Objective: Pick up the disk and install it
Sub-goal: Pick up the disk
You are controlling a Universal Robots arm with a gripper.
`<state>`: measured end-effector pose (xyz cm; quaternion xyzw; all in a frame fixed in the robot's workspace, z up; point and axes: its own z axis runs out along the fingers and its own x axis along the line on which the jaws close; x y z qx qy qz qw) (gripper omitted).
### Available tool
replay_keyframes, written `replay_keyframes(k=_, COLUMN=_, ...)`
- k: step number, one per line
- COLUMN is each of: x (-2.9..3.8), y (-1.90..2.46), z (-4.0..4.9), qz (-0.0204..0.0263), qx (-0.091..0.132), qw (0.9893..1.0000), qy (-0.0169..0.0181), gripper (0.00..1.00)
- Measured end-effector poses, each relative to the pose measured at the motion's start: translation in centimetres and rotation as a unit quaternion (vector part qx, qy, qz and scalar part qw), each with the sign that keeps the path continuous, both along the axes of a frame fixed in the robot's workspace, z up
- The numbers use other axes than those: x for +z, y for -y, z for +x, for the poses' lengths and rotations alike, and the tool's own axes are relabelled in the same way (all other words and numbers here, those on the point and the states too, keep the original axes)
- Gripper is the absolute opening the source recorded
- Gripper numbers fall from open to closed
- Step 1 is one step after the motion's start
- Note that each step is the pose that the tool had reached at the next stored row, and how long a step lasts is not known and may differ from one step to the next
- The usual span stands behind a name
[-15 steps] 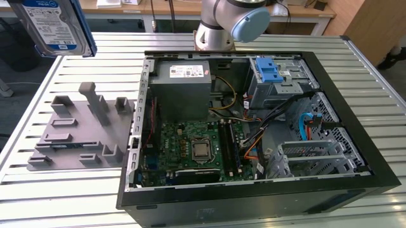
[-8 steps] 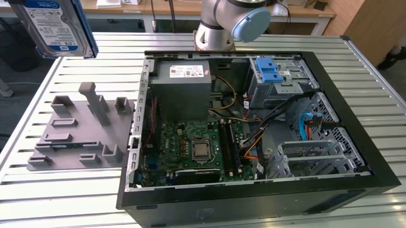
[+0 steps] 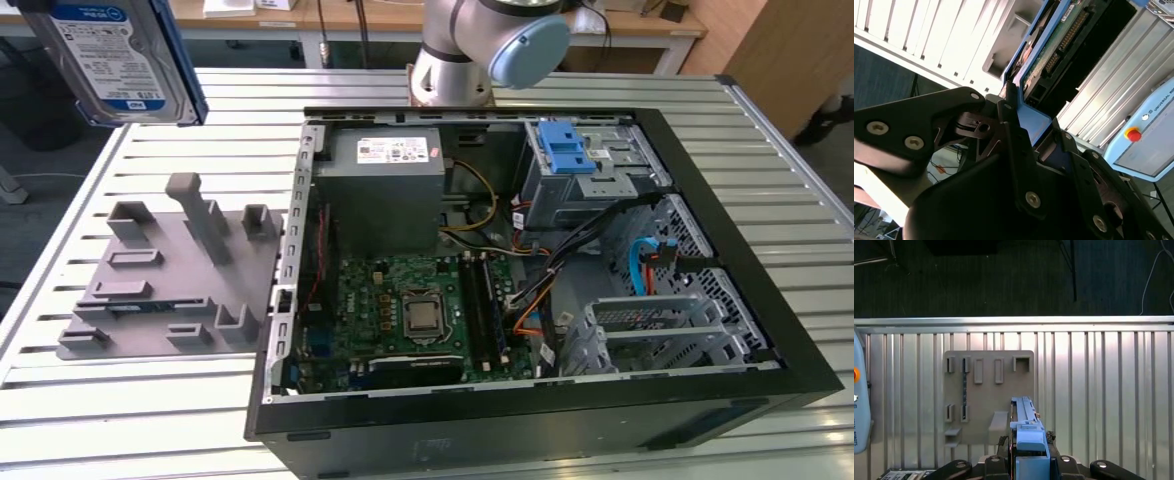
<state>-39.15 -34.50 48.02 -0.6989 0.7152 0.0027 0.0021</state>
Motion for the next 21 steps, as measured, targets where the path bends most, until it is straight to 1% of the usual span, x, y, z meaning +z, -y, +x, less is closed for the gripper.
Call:
replay_keyframes(k=13, x=0.00, y=0.19, z=1.41, qz=0.0000, qx=0.000, qw=1.0000, qy=0.0000, gripper=0.36)
replay_keyframes(k=21, x=0.00, y=0.30, z=1.98, qz=0.0000, qx=0.000, qw=1.0000, qy=0.0000, gripper=0.36)
